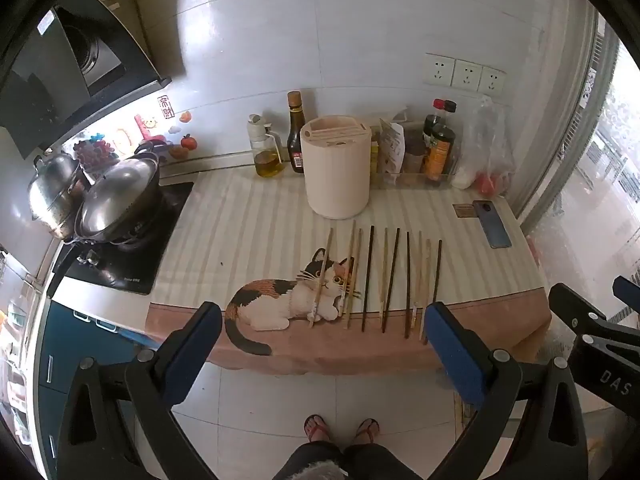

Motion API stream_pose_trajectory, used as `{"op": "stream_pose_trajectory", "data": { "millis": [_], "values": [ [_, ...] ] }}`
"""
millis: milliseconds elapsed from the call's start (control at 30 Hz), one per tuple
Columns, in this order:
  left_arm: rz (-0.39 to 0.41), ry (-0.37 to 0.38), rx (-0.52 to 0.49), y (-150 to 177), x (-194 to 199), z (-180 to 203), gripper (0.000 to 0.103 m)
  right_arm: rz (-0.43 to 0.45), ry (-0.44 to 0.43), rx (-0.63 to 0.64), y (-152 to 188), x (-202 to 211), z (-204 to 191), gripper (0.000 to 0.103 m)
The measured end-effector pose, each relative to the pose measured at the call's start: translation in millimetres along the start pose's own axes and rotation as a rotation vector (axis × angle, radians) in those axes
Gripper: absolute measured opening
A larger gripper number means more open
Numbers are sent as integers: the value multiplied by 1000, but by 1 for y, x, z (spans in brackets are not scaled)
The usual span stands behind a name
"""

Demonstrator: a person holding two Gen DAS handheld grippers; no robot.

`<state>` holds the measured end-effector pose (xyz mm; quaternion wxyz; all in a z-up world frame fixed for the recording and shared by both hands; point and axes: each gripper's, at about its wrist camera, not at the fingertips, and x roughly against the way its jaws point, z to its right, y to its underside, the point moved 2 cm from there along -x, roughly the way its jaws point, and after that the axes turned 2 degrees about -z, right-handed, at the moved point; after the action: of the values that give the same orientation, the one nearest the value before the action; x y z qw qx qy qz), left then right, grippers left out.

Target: Organize utensils

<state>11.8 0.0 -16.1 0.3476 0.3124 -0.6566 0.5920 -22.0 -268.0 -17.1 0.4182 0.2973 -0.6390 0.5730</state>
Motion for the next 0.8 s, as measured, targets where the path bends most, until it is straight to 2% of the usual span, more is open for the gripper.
{"op": "stream_pose_trajectory", "data": {
  "millis": [800],
  "values": [
    [17,-5,19,-1,5,0,103,23,15,7,0,4,1,103]
  ]
}}
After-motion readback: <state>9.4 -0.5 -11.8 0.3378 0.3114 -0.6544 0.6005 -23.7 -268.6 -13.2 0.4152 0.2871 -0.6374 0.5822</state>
